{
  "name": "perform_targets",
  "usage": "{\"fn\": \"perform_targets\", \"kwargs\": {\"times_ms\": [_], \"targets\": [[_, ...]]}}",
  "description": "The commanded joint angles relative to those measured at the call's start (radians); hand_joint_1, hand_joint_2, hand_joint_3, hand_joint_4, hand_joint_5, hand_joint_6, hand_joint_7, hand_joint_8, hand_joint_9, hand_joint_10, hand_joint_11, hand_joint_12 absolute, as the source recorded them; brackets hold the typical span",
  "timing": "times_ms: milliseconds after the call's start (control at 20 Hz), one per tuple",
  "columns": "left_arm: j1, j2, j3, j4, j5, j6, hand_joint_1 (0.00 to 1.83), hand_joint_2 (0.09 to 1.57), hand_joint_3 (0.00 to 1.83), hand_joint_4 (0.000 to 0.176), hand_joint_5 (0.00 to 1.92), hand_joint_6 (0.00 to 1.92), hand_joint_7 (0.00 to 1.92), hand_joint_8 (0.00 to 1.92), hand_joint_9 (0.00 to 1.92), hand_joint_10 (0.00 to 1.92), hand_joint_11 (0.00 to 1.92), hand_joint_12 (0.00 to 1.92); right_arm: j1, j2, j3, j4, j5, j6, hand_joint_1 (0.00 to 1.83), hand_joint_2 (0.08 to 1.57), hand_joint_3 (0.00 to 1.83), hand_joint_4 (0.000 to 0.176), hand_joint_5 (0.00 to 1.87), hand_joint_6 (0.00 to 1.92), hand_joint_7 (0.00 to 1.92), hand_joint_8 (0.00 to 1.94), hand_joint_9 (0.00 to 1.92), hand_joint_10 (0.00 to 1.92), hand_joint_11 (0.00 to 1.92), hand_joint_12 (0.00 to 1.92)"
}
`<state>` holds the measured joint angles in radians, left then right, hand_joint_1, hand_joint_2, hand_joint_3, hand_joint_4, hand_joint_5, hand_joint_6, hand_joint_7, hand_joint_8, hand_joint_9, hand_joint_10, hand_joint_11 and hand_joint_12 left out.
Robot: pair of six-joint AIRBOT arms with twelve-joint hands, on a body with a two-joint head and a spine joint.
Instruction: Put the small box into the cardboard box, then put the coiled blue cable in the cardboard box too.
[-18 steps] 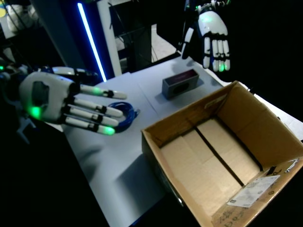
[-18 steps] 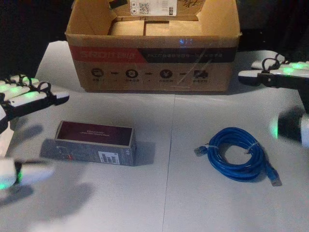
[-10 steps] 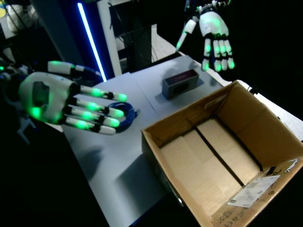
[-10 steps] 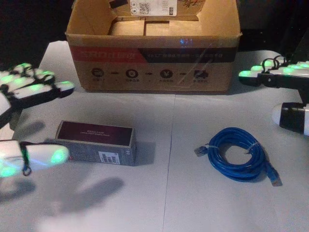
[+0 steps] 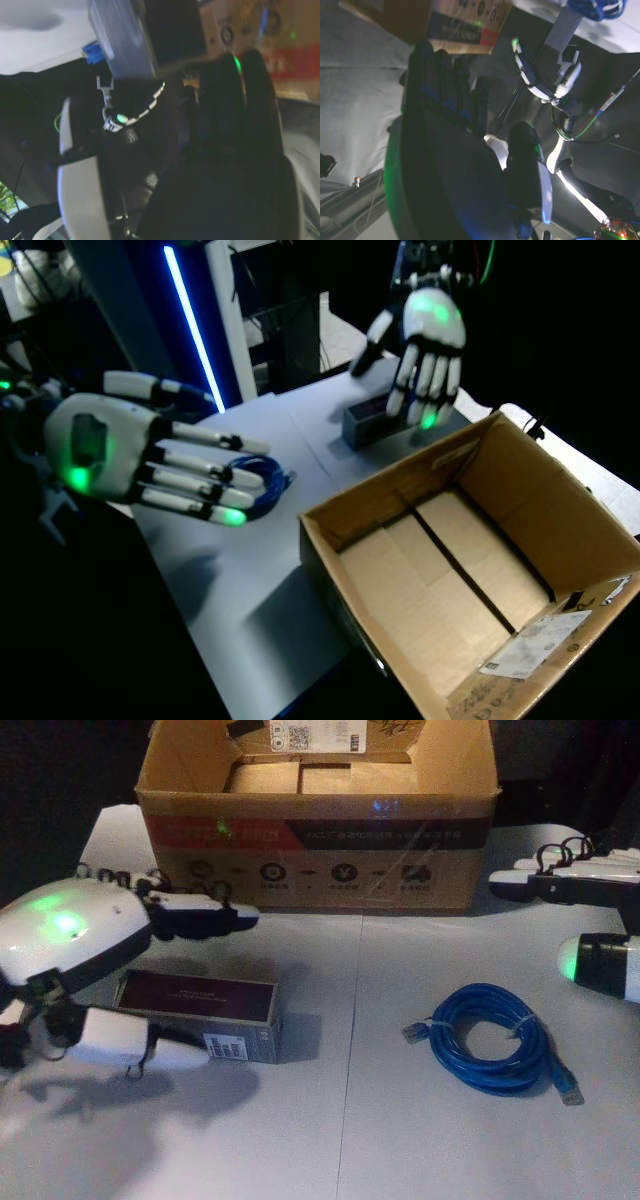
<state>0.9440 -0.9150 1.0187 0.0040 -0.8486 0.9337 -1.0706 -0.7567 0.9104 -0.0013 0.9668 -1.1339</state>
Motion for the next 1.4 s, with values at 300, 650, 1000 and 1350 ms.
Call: {"fn": "perform_targets", "kwargs": {"times_ms": [300, 650, 1000, 1350], "targets": [[-0.042, -0.006, 0.03, -0.008, -0.117, -0.044, 1.26, 1.11, 0.0, 0.0, 1.12, 0.5, 0.91, 1.33, 0.9, 1.23, 0.84, 1.52, 0.013, -0.002, 0.002, 0.015, 0.121, 0.005, 0.0, 1.38, 0.0, 0.126, 0.47, 0.0, 0.3, 0.0, 0.2, 0.0, 0.0, 0.5], [-0.12, 0.104, 0.011, 0.077, -0.247, -0.125, 1.34, 1.12, 0.0, 0.0, 1.03, 0.83, 0.85, 1.13, 0.94, 1.2, 0.76, 1.45, 0.012, -0.005, 0.003, 0.016, 0.121, 0.005, 0.05, 1.39, 0.0, 0.114, 0.45, 0.0, 0.23, 0.0, 0.16, 0.0, 0.0, 0.39], [-0.296, 0.139, 0.072, 0.079, -0.249, -0.132, 1.34, 1.12, 0.0, 0.0, 1.01, 0.93, 0.98, 1.0, 0.82, 1.1, 0.48, 1.22, 0.013, -0.012, 0.01, 0.017, 0.112, 0.005, 0.03, 1.39, 0.0, 0.116, 0.42, 0.0, 0.21, 0.0, 0.13, 0.0, 0.0, 0.4], [-0.573, -0.047, 0.285, 0.179, -0.01, -0.278, 1.2, 1.15, 0.0, 0.0, 0.99, 0.93, 0.83, 1.27, 0.77, 0.97, 0.55, 1.46, 0.013, -0.029, 0.025, 0.017, 0.112, 0.005, 0.04, 1.39, 0.0, 0.144, 0.39, 0.0, 0.19, 0.0, 0.11, 0.0, 0.0, 0.27]]}}
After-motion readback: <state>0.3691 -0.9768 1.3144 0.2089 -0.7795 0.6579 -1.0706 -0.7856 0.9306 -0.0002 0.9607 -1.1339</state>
